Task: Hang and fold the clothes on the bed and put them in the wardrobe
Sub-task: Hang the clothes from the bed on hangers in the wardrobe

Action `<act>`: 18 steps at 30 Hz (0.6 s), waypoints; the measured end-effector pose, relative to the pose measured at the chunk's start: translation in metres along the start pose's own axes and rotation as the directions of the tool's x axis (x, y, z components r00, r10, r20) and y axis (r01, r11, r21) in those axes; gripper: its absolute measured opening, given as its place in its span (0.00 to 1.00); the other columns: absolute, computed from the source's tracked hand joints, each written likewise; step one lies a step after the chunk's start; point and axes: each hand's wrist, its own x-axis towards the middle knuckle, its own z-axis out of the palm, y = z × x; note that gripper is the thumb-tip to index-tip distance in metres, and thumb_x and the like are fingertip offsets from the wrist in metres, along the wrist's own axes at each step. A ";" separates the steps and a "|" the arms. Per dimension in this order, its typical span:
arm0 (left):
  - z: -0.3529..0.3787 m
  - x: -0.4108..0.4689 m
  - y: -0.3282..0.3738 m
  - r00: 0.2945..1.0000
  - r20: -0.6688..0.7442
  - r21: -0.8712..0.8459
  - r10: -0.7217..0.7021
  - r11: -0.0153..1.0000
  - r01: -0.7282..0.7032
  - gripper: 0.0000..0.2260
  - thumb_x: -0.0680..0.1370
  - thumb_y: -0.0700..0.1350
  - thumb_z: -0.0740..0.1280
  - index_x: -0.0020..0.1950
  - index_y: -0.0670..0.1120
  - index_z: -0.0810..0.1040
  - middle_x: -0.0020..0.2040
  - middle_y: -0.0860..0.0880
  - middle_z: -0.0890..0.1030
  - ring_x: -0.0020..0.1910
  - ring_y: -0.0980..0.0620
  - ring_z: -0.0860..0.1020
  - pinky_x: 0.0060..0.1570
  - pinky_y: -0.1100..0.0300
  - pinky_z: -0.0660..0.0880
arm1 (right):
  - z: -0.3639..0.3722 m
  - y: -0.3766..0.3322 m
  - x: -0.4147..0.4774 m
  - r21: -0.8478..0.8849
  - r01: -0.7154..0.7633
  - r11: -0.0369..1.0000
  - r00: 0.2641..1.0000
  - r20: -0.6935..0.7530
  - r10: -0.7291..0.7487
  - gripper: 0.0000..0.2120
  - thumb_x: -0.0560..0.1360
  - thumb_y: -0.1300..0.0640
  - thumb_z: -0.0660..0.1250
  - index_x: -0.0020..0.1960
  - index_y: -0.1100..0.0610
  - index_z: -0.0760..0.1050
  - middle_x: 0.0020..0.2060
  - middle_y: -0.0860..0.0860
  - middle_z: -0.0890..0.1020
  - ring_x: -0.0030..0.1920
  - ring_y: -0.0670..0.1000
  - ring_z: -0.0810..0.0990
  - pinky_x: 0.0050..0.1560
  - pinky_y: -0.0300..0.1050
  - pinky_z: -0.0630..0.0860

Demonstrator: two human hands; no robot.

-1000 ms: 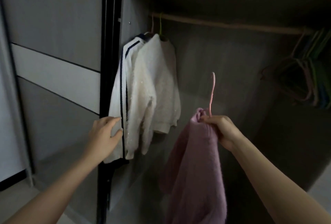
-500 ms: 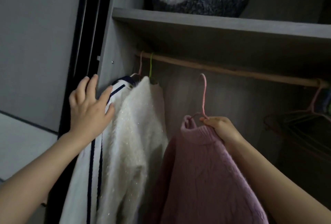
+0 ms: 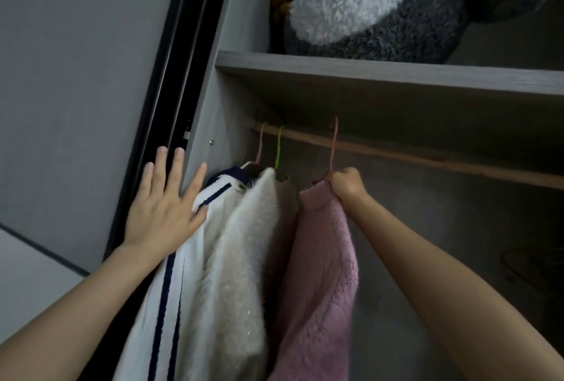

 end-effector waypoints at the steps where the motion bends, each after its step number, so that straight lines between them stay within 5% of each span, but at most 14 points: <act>1: 0.003 0.000 -0.001 1.000 -0.020 0.023 0.007 1.000 -0.007 0.29 0.76 0.57 0.52 0.73 0.41 0.64 0.71 0.30 0.62 0.71 0.30 0.56 0.70 0.42 0.50 | 0.005 -0.002 0.007 -0.024 0.013 1.000 1.000 0.005 -0.013 0.06 0.74 0.69 0.59 0.47 0.71 0.73 0.41 0.62 0.77 0.42 0.59 0.78 0.39 0.46 0.78; 4: 0.008 -0.002 -0.002 0.998 -0.055 0.062 0.019 0.998 -0.016 0.31 0.76 0.59 0.52 0.74 0.43 0.59 0.72 0.31 0.60 0.72 0.32 0.53 0.72 0.44 0.46 | 0.013 -0.012 0.019 -0.081 0.029 0.996 1.000 0.005 -0.028 0.04 0.75 0.69 0.58 0.46 0.66 0.71 0.35 0.57 0.73 0.37 0.53 0.74 0.20 0.32 0.68; 6: 0.009 -0.002 -0.002 0.998 -0.065 0.077 0.021 0.997 -0.016 0.31 0.76 0.60 0.52 0.74 0.43 0.59 0.72 0.31 0.60 0.73 0.32 0.53 0.72 0.44 0.46 | 0.016 -0.014 0.028 -0.103 0.032 0.994 0.999 0.015 -0.030 0.08 0.76 0.67 0.57 0.54 0.65 0.71 0.40 0.58 0.74 0.43 0.54 0.73 0.19 0.32 0.66; 9: 0.010 -0.003 -0.002 0.998 -0.064 0.087 0.018 0.996 -0.012 0.32 0.76 0.61 0.51 0.74 0.43 0.61 0.72 0.32 0.59 0.73 0.32 0.53 0.71 0.43 0.49 | 0.025 -0.011 0.040 -0.119 0.013 0.993 0.999 0.041 -0.008 0.15 0.78 0.67 0.56 0.62 0.72 0.68 0.48 0.61 0.73 0.50 0.57 0.75 0.26 0.35 0.69; 12: 0.010 -0.004 -0.002 0.998 -0.065 0.100 0.020 0.995 -0.014 0.32 0.76 0.62 0.50 0.74 0.43 0.61 0.73 0.32 0.59 0.73 0.32 0.52 0.71 0.43 0.49 | 0.035 -0.004 0.046 -0.160 -0.008 0.987 1.000 0.021 0.012 0.17 0.78 0.66 0.56 0.65 0.71 0.65 0.57 0.64 0.75 0.59 0.60 0.75 0.44 0.42 0.69; 18: 0.010 -0.003 -0.001 0.998 -0.054 0.116 0.018 0.993 -0.011 0.34 0.74 0.63 0.50 0.74 0.44 0.60 0.73 0.32 0.58 0.73 0.33 0.51 0.71 0.43 0.47 | 0.062 0.021 0.052 -0.138 -0.041 0.990 0.999 0.005 0.042 0.17 0.77 0.66 0.57 0.64 0.71 0.65 0.59 0.65 0.74 0.59 0.61 0.75 0.51 0.47 0.72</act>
